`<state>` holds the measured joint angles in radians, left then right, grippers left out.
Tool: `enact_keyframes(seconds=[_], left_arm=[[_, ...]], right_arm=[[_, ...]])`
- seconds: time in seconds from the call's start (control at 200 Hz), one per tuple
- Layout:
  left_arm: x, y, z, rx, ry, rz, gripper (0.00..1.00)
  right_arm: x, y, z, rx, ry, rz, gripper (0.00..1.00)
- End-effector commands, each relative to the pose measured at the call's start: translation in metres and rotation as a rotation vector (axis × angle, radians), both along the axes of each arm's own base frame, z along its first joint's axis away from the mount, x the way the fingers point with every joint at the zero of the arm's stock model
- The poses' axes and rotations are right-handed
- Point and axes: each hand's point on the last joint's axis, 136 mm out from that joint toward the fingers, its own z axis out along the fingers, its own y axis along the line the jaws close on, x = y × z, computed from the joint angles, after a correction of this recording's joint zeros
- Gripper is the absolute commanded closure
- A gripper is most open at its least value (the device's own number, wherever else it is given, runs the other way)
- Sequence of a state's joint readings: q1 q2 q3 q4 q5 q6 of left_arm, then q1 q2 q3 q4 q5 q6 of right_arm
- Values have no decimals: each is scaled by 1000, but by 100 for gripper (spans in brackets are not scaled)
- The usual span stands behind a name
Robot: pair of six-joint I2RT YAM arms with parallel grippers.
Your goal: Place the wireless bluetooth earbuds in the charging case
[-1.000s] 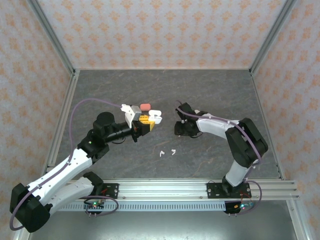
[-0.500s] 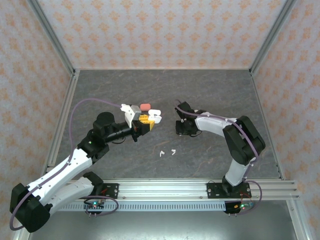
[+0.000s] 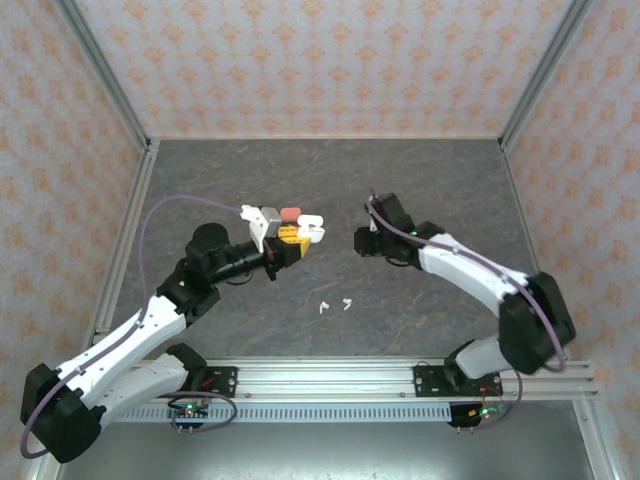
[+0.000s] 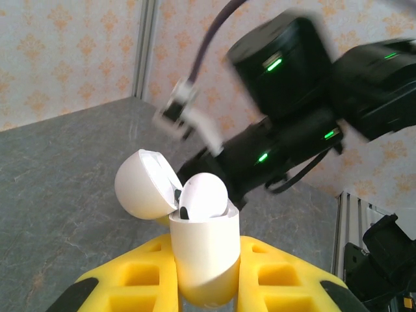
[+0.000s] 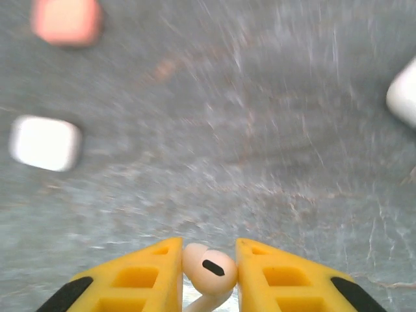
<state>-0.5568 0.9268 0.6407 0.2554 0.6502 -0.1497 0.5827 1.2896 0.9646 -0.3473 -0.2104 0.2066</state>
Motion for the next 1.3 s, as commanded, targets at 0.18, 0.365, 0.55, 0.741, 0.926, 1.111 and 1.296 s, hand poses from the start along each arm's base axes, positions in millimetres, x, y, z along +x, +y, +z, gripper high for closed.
enact_keyframes(seconds=[0.18, 0.365, 0.55, 0.741, 0.926, 1.111, 1.296], left_arm=[[2, -17, 50, -102, -68, -77, 94], [4, -26, 65, -130, -68, -121, 94], [2, -30, 70, -148, -70, -143, 94], [-1, -33, 73, -151, -74, -163, 94], [-2, -34, 71, -148, -72, -167, 95], [-1, -34, 68, -152, -69, -162, 95], [0, -34, 68, -154, -71, -157, 95]], right_arm=[[-30, 4, 145, 144, -452, 204, 75], [-57, 25, 201, 192, -623, 377, 75], [-69, 44, 218, 174, -705, 477, 75], [-63, 52, 217, 149, -712, 509, 75], [-61, 59, 212, 133, -697, 540, 75], [-60, 60, 203, 125, -671, 545, 75], [-60, 61, 193, 125, -639, 547, 75]])
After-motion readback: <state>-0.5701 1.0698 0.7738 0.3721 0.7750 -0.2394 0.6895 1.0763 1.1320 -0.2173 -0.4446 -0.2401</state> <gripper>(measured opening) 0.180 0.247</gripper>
